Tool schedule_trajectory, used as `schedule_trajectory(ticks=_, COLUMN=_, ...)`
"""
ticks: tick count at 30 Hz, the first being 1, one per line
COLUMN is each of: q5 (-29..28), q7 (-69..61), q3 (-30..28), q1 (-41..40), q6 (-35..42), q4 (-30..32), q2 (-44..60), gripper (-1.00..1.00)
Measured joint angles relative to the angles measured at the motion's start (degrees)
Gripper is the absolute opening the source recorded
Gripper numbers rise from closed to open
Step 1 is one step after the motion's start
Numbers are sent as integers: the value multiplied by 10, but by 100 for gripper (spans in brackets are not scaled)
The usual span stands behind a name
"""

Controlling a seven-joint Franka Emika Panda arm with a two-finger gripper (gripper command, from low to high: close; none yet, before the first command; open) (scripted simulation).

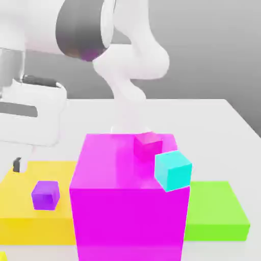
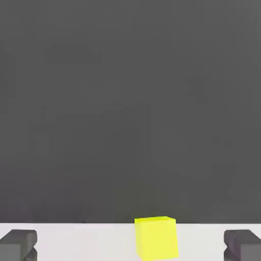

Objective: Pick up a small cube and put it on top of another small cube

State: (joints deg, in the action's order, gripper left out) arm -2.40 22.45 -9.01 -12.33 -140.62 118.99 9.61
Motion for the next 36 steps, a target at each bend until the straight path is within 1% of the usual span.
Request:
schedule_trajectory(ticks=9, q5=72, q7=-132, q3=20, q1=-86, q6=-30, q4=-43, q2=184, gripper=0)
schedule_trajectory(ticks=13, q5=88, q7=-151, q3=34, q1=-105, q6=-82, q4=-62, q2=267, gripper=0)
schedule_trajectory(ticks=14, q5=90, q7=-153, q3=36, q1=-106, q6=-91, q4=-65, q2=279, gripper=-100)
schedule_trajectory(ticks=21, q5=92, q7=-154, q3=35, q1=-106, q6=-89, q4=-65, q2=278, gripper=-100)
schedule_trajectory(ticks=26, q5=71, q7=-144, q3=23, q1=-88, q6=-25, q4=-49, q2=186, gripper=-100)
schedule_trajectory(ticks=31, q5=24, q7=-73, q3=19, q1=-32, q6=29, q4=-7, q2=84, gripper=-100)
schedule_trajectory(ticks=36, q5=-18, q7=2, q3=35, q1=12, q6=83, q4=38, q2=-18, gripper=-100)
